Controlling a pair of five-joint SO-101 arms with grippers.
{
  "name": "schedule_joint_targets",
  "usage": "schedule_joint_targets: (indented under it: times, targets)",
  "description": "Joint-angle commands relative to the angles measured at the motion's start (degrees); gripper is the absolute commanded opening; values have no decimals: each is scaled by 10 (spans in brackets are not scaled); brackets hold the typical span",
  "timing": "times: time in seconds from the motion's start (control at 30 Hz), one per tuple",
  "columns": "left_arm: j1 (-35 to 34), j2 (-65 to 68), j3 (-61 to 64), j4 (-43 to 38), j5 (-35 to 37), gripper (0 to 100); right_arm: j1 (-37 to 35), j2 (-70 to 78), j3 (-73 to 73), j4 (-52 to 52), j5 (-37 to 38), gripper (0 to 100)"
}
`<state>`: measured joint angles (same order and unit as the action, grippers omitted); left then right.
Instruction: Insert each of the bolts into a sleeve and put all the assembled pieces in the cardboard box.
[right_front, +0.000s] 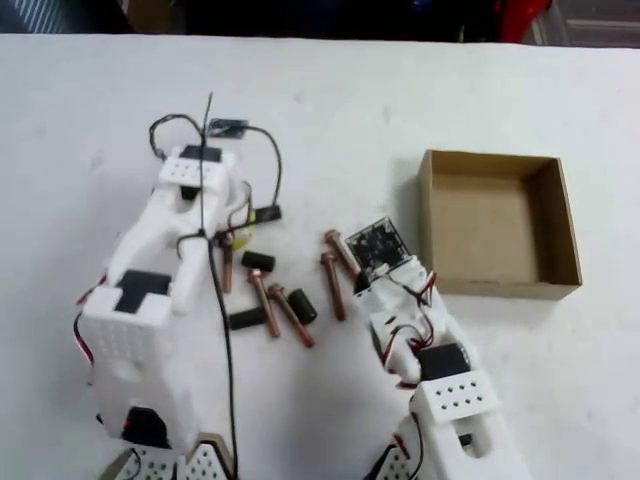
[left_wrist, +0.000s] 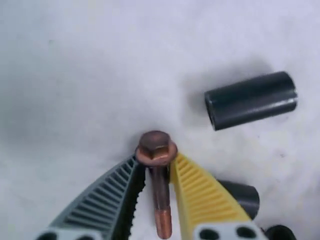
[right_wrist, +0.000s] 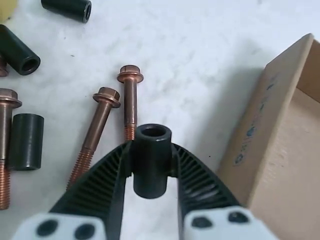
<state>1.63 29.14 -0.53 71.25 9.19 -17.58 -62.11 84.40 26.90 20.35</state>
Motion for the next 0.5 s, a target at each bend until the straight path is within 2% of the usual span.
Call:
schedule_joint_targets:
  times: [0.0, 0.13, 0.27, 0.47]
  targets:
    - [7, 25, -39, -6, 19, 116, 2, -13, -4, -15, -5, 17]
    - [2, 43, -40, -1, 20, 112, 2, -13, -4, -15, -5, 17]
    - [7, 43, -40, 12, 18, 21, 2, -13, -4, -15, -5, 17]
    - [7, 44, -40, 14, 20, 21, 2, -13, -4, -14, -6, 17]
